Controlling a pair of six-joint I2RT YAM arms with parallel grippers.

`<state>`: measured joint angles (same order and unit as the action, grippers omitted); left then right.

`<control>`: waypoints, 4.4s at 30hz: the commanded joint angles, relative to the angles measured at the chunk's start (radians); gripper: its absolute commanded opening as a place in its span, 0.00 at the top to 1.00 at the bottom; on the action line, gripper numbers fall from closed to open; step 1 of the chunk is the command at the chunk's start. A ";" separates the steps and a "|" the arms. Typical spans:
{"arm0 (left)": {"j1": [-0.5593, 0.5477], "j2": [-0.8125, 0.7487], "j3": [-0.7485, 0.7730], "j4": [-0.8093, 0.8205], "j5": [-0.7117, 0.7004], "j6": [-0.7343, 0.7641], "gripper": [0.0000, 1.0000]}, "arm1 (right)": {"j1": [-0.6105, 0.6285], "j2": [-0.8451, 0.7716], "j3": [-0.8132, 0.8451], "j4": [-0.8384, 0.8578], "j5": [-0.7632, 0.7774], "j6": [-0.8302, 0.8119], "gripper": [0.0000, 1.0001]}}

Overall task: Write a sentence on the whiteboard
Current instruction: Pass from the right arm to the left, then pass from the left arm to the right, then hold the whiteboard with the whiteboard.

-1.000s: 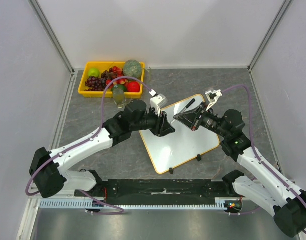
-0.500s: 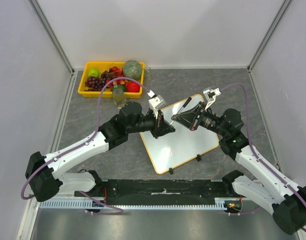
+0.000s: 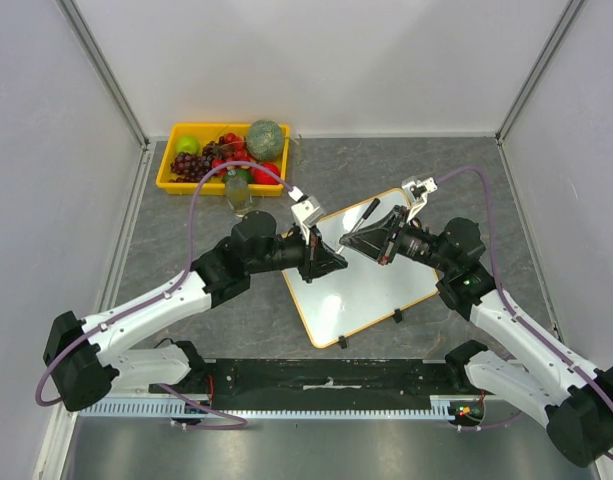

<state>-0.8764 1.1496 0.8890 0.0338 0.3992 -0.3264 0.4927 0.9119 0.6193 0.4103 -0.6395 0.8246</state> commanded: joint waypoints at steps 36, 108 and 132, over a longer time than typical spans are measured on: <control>0.005 -0.113 0.076 -0.110 0.257 0.047 0.98 | -0.031 0.047 0.120 0.174 -0.388 0.056 0.53; 0.468 0.067 -0.459 0.492 0.401 -0.241 0.72 | -0.221 0.016 0.086 -0.358 -0.003 -0.286 1.00; 0.468 0.094 -0.515 0.377 0.492 -0.066 0.98 | -0.227 -0.022 0.088 -0.380 -0.040 -0.358 1.00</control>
<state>-0.3985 1.2144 0.4286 0.4847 0.8646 -0.5987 0.2707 0.9028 0.7090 0.0315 -0.6601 0.5117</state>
